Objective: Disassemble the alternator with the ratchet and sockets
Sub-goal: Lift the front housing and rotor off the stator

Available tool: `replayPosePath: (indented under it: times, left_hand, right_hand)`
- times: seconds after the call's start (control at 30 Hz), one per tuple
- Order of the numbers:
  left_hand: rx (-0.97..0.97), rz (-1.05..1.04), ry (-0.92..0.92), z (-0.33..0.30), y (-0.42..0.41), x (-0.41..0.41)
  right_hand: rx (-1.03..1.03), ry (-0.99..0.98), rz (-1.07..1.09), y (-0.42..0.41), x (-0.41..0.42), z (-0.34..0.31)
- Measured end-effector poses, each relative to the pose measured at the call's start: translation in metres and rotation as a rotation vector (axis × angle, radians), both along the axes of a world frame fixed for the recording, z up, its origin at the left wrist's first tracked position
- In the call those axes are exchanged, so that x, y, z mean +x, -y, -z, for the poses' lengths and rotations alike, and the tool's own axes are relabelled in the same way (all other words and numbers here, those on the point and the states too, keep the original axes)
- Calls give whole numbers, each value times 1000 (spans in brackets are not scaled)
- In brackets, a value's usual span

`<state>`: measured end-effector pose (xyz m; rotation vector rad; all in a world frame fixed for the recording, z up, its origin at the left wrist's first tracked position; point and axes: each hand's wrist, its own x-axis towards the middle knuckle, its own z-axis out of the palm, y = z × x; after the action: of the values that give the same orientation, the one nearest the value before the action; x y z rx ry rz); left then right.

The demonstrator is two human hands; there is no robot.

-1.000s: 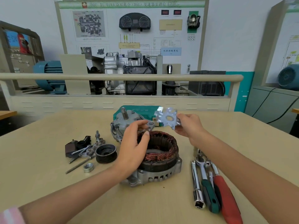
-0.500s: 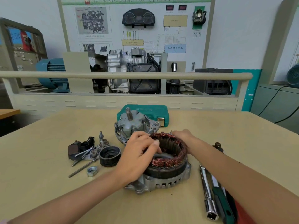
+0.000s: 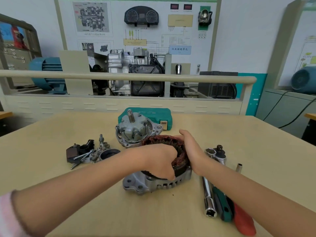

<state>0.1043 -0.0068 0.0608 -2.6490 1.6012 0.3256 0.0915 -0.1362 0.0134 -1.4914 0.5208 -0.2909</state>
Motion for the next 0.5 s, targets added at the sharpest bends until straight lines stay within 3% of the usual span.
replayPosePath:
  times: [0.13,0.5]
  left_hand:
    - [-49,-62,3,6,-4,-4]
    - [-81,24,4,6,-19,0]
  right_hand:
    - [138,75,27,-2,-2,4]
    - [-24,191,284,-13,-6,12]
